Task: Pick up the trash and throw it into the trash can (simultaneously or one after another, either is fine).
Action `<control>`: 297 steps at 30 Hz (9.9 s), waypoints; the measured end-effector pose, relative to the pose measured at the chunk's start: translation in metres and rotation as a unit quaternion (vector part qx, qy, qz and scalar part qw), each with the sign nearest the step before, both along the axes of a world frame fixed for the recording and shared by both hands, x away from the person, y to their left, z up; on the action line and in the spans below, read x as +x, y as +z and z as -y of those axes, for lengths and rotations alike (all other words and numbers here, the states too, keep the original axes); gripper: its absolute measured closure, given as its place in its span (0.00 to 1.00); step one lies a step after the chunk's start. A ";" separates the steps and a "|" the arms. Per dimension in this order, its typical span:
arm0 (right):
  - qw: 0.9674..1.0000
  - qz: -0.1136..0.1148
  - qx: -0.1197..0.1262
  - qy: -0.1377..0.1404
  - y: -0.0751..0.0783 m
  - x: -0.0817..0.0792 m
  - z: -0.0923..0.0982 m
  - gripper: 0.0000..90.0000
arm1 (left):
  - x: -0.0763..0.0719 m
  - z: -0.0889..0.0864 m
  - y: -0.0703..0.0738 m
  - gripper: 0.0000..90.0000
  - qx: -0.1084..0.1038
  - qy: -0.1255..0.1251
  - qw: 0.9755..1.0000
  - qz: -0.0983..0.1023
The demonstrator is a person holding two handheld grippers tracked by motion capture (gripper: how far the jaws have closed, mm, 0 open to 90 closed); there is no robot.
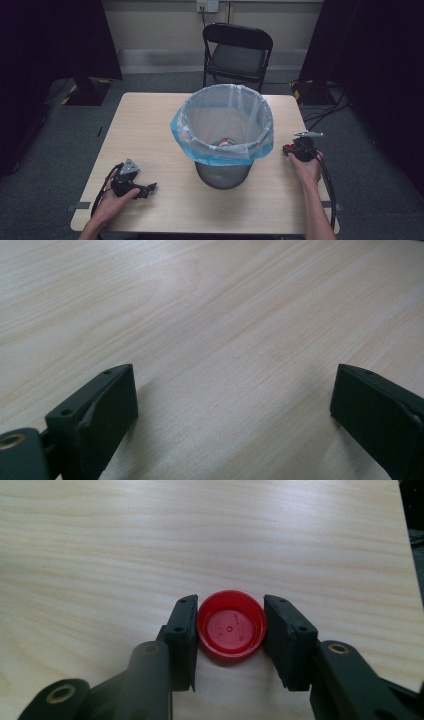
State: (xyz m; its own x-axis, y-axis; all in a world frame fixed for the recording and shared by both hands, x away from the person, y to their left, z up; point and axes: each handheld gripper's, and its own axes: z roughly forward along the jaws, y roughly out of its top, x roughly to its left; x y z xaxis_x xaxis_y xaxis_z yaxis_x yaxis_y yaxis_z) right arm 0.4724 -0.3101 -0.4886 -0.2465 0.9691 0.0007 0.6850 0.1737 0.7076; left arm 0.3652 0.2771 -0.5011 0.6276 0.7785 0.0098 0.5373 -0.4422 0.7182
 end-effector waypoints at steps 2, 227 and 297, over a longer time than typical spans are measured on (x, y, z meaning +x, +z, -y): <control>1.000 0.002 -0.002 0.005 0.000 -0.004 -0.003 0.66 | 0.000 0.000 0.000 0.05 -0.001 0.001 1.000 0.000; 0.950 0.247 0.131 0.138 0.244 -0.047 -0.071 0.22 | -0.001 0.001 0.000 0.05 -0.003 0.004 1.000 -0.001; 0.994 0.093 0.050 0.034 0.080 -0.091 -0.022 0.17 | 0.000 0.000 0.000 0.05 -0.001 0.002 1.000 -0.001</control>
